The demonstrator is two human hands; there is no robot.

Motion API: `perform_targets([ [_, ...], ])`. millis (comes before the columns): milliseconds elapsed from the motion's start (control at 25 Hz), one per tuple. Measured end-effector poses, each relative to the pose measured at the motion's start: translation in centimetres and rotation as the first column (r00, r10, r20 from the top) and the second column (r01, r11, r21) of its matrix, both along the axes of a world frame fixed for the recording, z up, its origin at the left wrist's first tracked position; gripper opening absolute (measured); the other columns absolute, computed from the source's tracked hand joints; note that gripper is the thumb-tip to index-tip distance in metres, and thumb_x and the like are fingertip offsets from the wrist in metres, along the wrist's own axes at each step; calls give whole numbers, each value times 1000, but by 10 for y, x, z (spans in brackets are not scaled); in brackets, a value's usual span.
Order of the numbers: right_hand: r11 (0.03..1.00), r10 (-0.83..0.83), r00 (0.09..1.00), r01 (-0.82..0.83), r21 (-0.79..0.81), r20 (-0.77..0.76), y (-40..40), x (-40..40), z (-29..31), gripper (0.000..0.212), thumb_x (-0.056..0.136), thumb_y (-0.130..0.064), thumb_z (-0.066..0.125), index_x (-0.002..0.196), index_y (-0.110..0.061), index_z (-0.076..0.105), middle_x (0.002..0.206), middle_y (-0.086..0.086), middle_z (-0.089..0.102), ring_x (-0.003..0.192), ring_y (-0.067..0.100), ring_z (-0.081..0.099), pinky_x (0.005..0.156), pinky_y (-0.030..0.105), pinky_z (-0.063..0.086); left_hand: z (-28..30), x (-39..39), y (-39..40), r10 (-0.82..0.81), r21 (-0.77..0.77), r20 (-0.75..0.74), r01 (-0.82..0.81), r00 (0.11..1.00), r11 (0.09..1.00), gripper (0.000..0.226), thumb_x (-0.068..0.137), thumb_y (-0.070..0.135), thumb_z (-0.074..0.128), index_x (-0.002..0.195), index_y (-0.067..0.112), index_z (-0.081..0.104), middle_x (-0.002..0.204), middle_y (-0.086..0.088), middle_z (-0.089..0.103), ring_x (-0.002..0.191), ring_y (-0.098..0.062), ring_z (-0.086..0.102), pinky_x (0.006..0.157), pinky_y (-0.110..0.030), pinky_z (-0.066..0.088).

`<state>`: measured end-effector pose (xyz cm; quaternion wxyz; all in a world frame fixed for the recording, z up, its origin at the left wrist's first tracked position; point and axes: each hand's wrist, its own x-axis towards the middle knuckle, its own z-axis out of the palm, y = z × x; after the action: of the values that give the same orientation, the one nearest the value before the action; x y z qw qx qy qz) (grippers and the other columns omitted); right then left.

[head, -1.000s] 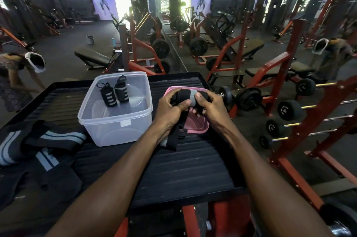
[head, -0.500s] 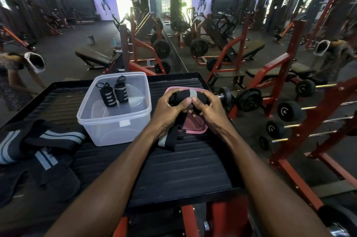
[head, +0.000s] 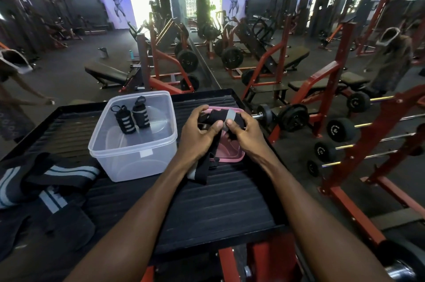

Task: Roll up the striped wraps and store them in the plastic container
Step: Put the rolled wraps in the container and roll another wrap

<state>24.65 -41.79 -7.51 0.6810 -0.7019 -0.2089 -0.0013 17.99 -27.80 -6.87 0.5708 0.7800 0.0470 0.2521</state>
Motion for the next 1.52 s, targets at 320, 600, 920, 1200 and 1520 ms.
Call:
perform_targets([
  [320, 810, -473, 876, 477, -341, 101, -23, 4, 2, 41, 80, -41, 74, 108, -17, 55, 111, 7, 67, 105, 27, 61, 87, 35, 48, -8, 8, 8, 266, 322, -50, -236, 963, 917, 54, 87, 18, 71, 137, 12, 50, 137, -13, 49, 125, -25, 50, 111, -34, 40],
  [600, 727, -369, 896, 445, -524, 248, -15, -2, -6, 46, 87, -40, 66, 114, -10, 45, 119, 15, 54, 110, 34, 56, 89, 39, 45, -16, 12, 7, 257, 327, -143, -200, 956, 924, 62, 85, 15, 73, 140, 13, 45, 133, -11, 59, 122, -28, 56, 107, -44, 46],
  [920, 517, -192, 902, 427, -742, 386, -6, -5, -14, 54, 88, -48, 59, 125, -11, 44, 122, 15, 52, 112, 37, 54, 95, 46, 44, 6, 1, -1, 191, 186, 204, -230, 960, 955, 36, 86, -3, 61, 110, 23, 67, 115, 6, 63, 110, -13, 59, 102, -36, 48],
  [1200, 807, -272, 919, 380, -452, 286, -11, 1, -5, 61, 77, -49, 71, 131, -24, 58, 124, 3, 54, 119, 22, 46, 106, 40, 38, 29, -9, -6, 100, -245, 277, -30, 956, 969, 39, 84, -12, 49, 96, 18, 71, 106, -3, 70, 102, -14, 65, 85, -21, 50],
  [1520, 975, -205, 960, 217, -44, 190, -6, -7, 6, 12, 86, -1, 69, 83, -12, 75, 67, -5, 68, 60, -7, 58, 63, 13, 45, 50, -17, 4, -42, -734, 60, 73, 997, 675, 37, 84, -3, 38, 101, 13, 67, 78, -6, 64, 47, -15, 52, 45, -24, 44],
])
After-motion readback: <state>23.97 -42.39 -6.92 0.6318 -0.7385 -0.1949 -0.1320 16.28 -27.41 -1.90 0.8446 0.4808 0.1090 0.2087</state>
